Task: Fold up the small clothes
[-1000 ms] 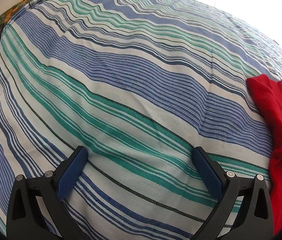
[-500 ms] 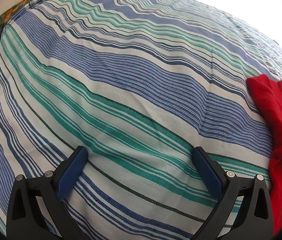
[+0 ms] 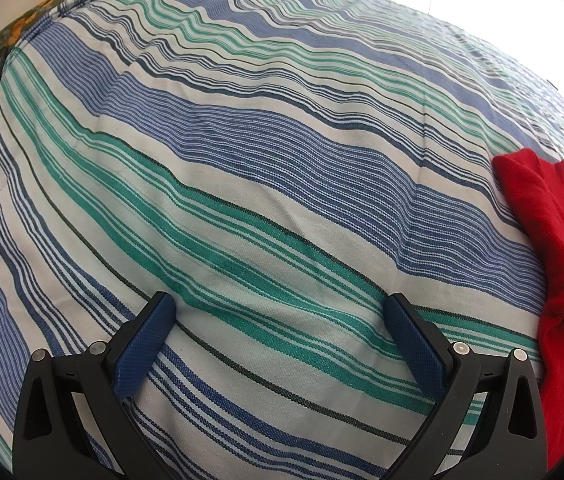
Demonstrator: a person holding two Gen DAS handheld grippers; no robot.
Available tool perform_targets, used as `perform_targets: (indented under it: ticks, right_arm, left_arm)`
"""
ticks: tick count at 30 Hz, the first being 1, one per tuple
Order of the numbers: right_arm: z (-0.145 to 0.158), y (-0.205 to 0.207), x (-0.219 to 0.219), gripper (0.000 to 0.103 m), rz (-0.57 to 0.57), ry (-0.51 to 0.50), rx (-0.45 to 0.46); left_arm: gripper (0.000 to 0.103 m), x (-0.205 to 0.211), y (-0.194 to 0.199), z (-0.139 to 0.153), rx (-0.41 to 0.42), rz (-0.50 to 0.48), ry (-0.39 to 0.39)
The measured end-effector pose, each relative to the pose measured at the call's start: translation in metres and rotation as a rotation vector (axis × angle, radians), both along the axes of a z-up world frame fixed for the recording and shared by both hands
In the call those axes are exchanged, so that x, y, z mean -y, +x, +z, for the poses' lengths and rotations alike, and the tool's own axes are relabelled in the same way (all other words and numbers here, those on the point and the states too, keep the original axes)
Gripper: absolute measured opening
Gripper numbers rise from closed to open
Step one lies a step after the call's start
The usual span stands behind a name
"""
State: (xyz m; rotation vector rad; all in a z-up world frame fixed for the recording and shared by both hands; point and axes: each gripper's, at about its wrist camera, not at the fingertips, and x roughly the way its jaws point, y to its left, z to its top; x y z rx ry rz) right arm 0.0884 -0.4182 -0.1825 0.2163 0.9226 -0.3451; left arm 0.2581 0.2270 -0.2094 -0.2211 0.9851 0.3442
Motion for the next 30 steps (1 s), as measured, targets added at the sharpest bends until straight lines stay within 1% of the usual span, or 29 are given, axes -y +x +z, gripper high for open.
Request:
perform_targets:
  ticks: [14, 25, 30]
  right_arm:
    - [-0.0003, -0.0005, 0.0005, 0.103, 0.002, 0.016, 0.009]
    - [-0.0009, 0.0031, -0.0005, 0.103, 0.000, 0.014, -0.010]
    - [-0.0012, 0.0039, -0.0003, 0.103, 0.000, 0.014, -0.013]
  left_arm:
    - [0.103, -0.0002, -0.0002, -0.0001, 0.000, 0.000, 0.000]
    - [0.103, -0.0002, 0.0001, -0.0001, 0.000, 0.000, 0.000]
    - [0.103, 0.0010, -0.0013, 0.0000, -0.003, 0.004, 0.012]
